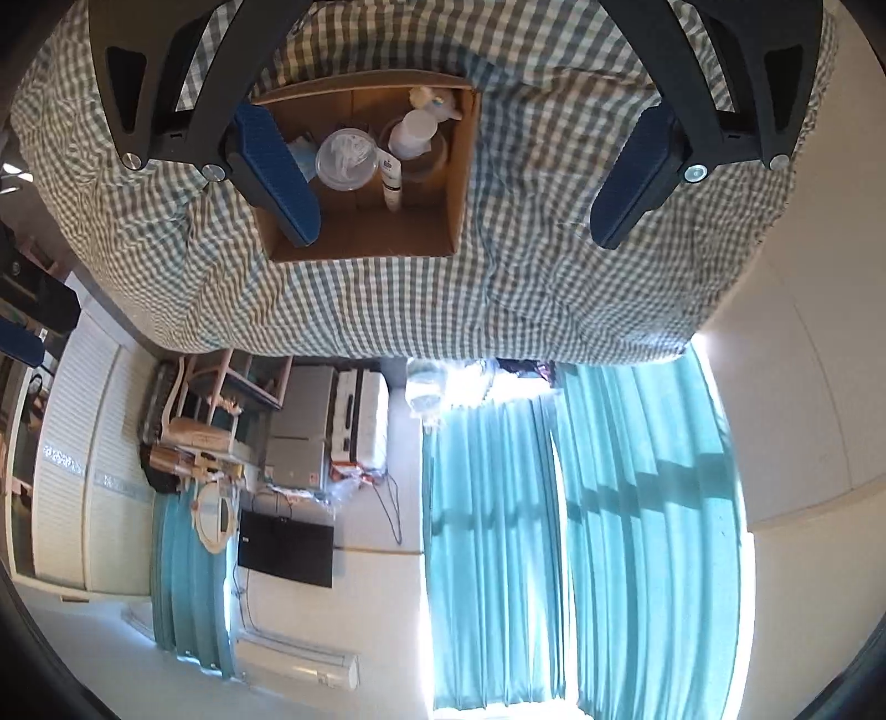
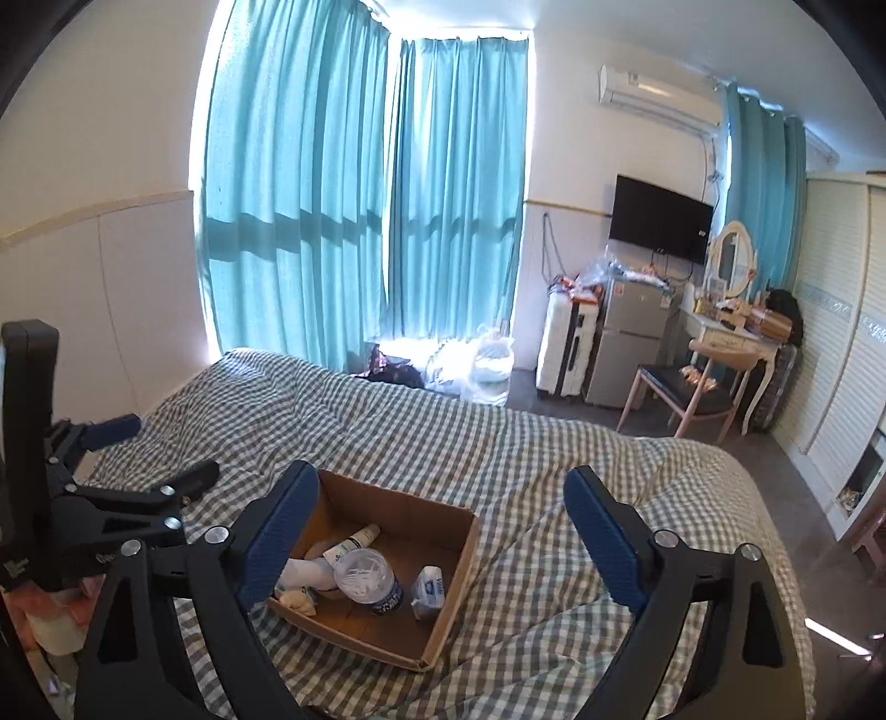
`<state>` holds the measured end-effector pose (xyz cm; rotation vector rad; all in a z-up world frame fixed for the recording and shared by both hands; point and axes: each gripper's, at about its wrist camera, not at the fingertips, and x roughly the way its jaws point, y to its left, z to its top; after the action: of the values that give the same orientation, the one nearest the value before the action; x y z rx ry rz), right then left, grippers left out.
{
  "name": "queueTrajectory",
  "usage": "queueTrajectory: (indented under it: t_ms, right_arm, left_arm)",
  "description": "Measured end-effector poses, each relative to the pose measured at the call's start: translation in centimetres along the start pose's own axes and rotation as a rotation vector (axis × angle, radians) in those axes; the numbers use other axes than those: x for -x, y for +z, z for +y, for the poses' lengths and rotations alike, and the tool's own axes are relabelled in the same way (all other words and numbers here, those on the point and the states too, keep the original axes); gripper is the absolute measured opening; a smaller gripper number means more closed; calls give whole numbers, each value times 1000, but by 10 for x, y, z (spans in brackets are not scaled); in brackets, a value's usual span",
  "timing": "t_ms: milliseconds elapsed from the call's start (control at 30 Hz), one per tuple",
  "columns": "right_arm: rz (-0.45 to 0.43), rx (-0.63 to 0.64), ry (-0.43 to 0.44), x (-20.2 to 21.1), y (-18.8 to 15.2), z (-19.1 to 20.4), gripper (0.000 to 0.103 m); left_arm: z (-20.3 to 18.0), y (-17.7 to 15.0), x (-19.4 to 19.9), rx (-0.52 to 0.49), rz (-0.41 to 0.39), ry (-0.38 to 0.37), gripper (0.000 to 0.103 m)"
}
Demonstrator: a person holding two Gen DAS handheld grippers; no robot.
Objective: Organize objects
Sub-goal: 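Lower both open tools toward the black object and pale blue bottle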
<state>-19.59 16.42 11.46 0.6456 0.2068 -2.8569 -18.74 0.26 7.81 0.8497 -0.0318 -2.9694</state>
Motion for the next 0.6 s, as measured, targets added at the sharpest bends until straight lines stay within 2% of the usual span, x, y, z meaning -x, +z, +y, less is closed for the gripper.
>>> queueTrajectory:
  t_ms: [200,300,367,533,600]
  right_arm:
    - [-63,45,-78,39,-14,11,100]
    - [-58,37,-56,47,-31,11,101]
    - [-33,17,-26,44,-44,9,101]
    - [55,14,-15,26,-78,4,101]
    - [103,17,11,17,-94,1,101]
  left_arm:
    - [4,-15,36,39,-41,29,103]
    - [6,-29,51,71,-41,20,103]
    - [3,-35,55,68,-43,24,103]
    - [-4,-63,59,54,-59,77,103]
    - [-8,-75,51,51,-28,65,103]
